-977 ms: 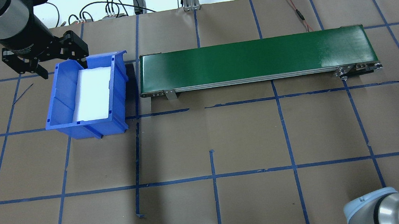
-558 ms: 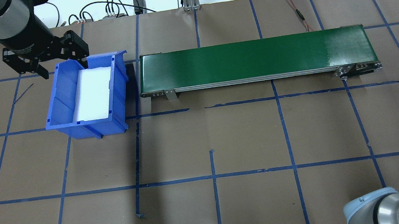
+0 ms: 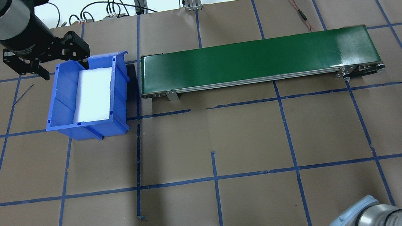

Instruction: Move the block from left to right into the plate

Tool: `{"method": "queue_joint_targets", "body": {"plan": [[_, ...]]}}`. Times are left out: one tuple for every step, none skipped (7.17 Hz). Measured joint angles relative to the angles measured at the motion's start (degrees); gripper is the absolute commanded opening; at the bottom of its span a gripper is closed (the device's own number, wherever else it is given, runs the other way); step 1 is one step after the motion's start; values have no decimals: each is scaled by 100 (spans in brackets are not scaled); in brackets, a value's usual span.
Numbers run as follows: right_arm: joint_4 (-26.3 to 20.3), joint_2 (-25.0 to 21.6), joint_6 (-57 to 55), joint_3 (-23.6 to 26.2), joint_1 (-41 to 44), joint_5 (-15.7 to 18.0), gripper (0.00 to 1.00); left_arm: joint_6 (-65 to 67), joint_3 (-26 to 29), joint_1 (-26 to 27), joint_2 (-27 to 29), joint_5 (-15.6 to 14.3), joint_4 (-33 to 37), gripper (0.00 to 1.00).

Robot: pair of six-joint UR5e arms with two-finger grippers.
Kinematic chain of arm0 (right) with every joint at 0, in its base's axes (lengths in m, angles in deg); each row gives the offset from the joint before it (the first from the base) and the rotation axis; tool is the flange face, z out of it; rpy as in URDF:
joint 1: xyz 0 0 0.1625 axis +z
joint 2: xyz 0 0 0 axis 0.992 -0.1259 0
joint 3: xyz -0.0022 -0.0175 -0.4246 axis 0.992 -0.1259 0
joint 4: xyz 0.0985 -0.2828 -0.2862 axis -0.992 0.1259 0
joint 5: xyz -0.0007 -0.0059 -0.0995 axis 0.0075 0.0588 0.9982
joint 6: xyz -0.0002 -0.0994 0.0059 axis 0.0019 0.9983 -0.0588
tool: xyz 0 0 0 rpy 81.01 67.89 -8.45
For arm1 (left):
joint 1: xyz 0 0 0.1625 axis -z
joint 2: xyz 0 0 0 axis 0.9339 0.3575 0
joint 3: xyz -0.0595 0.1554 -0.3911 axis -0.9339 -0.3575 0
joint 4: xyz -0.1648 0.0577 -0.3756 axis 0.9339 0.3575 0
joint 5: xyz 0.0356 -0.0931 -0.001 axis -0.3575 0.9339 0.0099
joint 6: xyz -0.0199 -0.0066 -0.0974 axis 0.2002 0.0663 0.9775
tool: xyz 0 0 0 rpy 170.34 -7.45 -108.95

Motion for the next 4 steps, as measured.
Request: {"method": "queue_joint_targets", "body": {"plan": [[-297,-310,-702,-333,811,129,100,0,0,0,-4,0,0,100],[-583,-477,-1577,-765,1732,190,100,0,0,0,-5,0,0,100],[-890,-550,-2506,-1218,2721,210,100,0,-1,0,-5,0,0,100],[-1098,-567,-3197,-1530,3643,175,100,0,-1,0,-3,0,0,100]]}}
